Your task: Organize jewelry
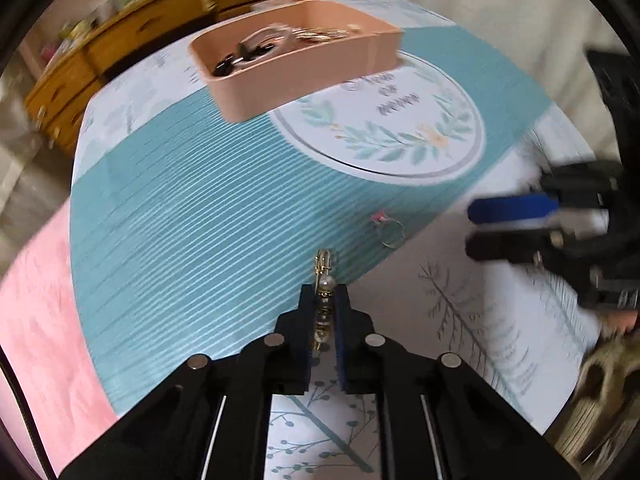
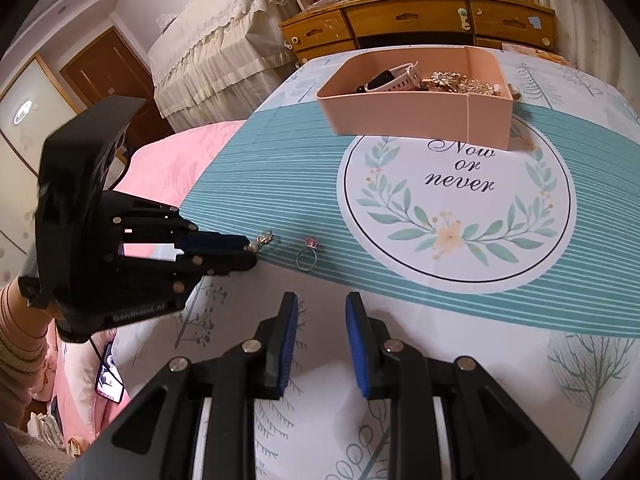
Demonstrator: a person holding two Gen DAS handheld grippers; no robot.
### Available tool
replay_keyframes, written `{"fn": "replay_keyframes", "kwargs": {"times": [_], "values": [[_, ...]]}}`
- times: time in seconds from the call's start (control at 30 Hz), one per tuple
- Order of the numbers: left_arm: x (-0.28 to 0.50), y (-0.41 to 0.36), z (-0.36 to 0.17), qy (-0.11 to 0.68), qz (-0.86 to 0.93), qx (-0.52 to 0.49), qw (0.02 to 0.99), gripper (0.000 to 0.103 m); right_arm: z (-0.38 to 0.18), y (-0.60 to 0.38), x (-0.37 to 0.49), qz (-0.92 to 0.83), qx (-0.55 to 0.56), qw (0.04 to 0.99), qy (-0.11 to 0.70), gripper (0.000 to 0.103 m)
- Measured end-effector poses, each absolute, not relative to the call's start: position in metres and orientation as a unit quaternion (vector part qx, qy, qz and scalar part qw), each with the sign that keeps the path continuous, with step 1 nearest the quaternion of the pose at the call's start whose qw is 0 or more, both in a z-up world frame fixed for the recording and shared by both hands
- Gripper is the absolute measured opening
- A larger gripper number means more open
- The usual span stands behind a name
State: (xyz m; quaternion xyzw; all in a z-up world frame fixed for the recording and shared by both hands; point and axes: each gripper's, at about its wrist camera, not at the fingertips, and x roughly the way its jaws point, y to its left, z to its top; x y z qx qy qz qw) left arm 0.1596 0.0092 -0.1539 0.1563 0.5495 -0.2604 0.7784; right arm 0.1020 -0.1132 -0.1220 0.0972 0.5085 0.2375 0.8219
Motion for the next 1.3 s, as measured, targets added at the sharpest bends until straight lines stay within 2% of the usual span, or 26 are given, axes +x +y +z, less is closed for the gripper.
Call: {"fn": "replay_keyframes", "kwargs": {"times": [0.4,0.7,0.83,0.97,1.3], "values": [[0.164,0.041,-0.157,0.575,-0.207,-0.03,0.791,0.005,-0.128,-0.097,0.124,0.24,0.085,0.818,0.516,0.025],[0.157,0.057,-0.162,0.569,-0.209,-0.077,0.792,0.005,-0.128,-0.063,0.129,0.234,-0.005,0.837,0.494,0.025],[0.156,0.059,-0.165,0.568,-0.212,-0.086,0.791,0.005,-0.128,-0.055,0.122,0.215,-0.055,0.849,0.48,0.003],[0.156,0.06,-0.166,0.565,-0.213,-0.094,0.792,0.005,-0.128,-0.061,0.122,0.217,-0.042,0.849,0.48,0.0],[0.154,0.063,-0.145,0.542,-0.219,-0.102,0.805,0.005,-0.1,-0.086,0.121,0.225,0.001,0.859,0.46,0.0]]}}
